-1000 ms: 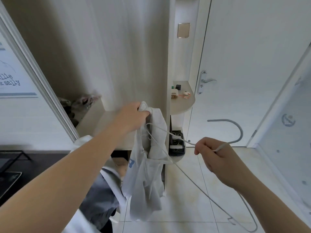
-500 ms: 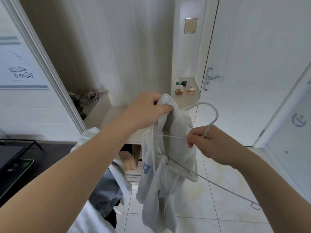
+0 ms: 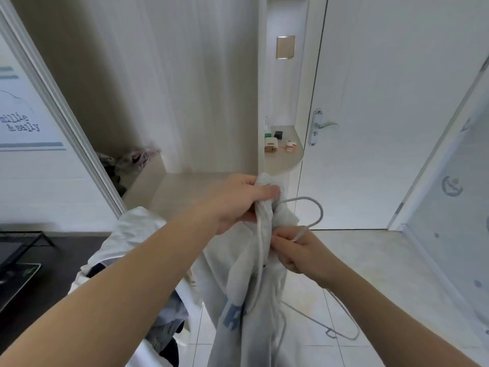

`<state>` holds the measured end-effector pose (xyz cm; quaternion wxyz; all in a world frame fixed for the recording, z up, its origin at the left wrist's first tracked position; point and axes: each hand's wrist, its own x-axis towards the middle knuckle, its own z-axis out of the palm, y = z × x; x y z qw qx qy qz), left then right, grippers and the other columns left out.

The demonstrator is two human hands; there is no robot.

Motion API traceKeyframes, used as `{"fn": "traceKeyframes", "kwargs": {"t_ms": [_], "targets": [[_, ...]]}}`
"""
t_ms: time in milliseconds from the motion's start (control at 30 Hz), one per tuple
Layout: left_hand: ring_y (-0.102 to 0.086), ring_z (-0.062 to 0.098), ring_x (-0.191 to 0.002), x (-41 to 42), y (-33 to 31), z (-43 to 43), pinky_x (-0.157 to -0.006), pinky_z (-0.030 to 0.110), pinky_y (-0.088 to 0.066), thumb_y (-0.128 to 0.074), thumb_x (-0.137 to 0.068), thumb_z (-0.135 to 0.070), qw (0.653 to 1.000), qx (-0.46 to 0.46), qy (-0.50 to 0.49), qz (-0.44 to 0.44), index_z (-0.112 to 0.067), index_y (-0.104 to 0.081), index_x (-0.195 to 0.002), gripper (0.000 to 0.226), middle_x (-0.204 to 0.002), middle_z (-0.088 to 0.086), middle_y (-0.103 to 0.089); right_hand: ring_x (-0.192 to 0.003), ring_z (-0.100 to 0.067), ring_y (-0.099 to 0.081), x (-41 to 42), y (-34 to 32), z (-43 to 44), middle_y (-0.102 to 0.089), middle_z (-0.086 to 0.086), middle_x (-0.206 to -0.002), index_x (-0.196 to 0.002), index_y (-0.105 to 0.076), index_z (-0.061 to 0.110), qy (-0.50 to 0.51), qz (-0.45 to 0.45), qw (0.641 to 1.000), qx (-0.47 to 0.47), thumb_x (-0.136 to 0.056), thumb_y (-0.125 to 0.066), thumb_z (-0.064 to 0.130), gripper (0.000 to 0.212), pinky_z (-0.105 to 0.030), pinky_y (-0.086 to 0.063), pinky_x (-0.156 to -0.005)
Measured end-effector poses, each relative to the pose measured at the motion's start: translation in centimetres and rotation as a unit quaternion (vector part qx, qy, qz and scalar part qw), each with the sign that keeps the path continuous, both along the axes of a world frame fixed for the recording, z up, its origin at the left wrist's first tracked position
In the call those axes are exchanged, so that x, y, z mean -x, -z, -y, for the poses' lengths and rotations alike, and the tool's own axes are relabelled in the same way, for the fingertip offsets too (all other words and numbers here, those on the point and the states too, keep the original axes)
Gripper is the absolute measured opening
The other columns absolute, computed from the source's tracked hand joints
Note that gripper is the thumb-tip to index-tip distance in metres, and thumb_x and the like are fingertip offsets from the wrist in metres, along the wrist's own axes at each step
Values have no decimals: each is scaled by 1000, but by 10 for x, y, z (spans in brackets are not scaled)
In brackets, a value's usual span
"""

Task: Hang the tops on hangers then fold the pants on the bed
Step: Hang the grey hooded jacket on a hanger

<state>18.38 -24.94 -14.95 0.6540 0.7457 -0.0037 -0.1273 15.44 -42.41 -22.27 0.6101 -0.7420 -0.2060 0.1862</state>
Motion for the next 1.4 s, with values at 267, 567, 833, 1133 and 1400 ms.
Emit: {"fn": "traceKeyframes", "kwargs": {"t_ms": [267,567,833,1133,1400], "targets": [[-48,3,-57,21,-9,-17,-59,31,-36,-20,-96,-73,825,-459,103,311,-28,-49,-65,62,-60,-13,-52,-41,-11,-22,3,-14,8,-30,4,-48,-54,-49,25,19,-16,986,-167,-93,-54,19,40,-18,-20,-42],[-47,10,-67,46,17,-42,-57,25,-27,-8,-83,-77,729,-561,140,367,-35,-32,-88,48,-73,-15,-44,-40,-12,-26,-16,-33,-5,-35,0,-48,-69,-51,0,6,54,985,-166,-93,-41,19,32,-16,-25,-41],[-46,-3,-63,42,39,-49,-59,18,-30,-27,-87,-74,815,-472,88,325,-42,-38,-81,34,-68,-20,-47,-58,-16,-49,-19,-25,-26,-52,-6,-67,-81,-51,-1,101,168,978,-64,-96,-45,37,42,-29,-44,-54],[-58,-4,-78,55,71,-57,-68,6,-39,-57,-97,-47,892,-305,-144,301,-42,-49,-76,23,-83,-29,-62,-110,-7,-58,6,46,-30,-60,14,-117,-128,-57,29,60,215,971,86,-94,-62,27,34,-23,-48,-93],[-58,9,-73,62,97,-64,-64,19,-44,-57,-88,-59,923,-264,-171,221,-28,-57,-76,33,-76,-11,-63,-68,-9,-59,-1,51,-45,-63,9,-73,-80,-65,25,-69,95,989,88,-83,-73,28,9,-33,-51,-66]]}}
